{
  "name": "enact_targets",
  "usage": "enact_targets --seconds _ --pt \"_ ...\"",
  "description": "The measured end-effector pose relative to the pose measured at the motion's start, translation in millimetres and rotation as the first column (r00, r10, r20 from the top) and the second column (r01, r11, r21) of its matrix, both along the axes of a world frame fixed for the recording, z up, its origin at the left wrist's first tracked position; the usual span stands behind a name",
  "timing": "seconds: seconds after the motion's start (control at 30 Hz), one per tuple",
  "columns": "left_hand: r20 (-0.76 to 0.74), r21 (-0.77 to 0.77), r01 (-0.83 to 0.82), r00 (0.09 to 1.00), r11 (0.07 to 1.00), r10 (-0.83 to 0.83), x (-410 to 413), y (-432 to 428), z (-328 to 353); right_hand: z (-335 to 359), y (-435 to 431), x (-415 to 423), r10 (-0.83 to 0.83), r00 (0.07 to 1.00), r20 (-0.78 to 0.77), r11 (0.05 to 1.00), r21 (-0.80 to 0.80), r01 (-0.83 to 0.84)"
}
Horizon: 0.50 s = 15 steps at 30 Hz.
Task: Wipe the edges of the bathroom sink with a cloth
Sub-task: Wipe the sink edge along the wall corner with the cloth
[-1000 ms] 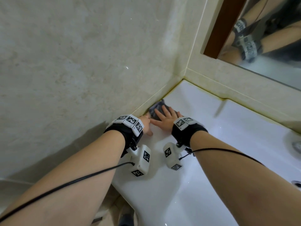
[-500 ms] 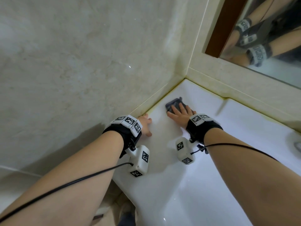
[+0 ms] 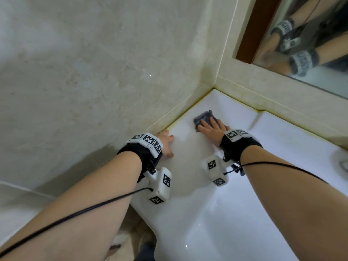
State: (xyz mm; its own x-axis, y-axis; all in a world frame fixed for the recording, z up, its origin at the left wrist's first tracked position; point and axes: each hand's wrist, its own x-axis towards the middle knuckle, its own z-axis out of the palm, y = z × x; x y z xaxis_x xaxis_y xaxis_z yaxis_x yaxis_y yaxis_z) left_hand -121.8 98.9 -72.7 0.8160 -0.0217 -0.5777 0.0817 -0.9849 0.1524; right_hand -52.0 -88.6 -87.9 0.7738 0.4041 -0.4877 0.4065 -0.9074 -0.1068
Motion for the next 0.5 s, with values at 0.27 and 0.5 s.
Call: enact_targets --seconds 0.27,0.5 --pt "-0.032 0.018 -0.031 0.999 0.999 0.031 -0.9 -7.4 3.7 -18.1 43.4 -18.4 -0.056 0.997 -0.047 0.998 0.038 0.057" --pt "-0.005 0.046 -0.038 0.999 0.998 0.039 -7.1 -12.1 5.3 -9.8 22.1 -20.7 0.045 0.998 -0.048 0.998 0.047 -0.043"
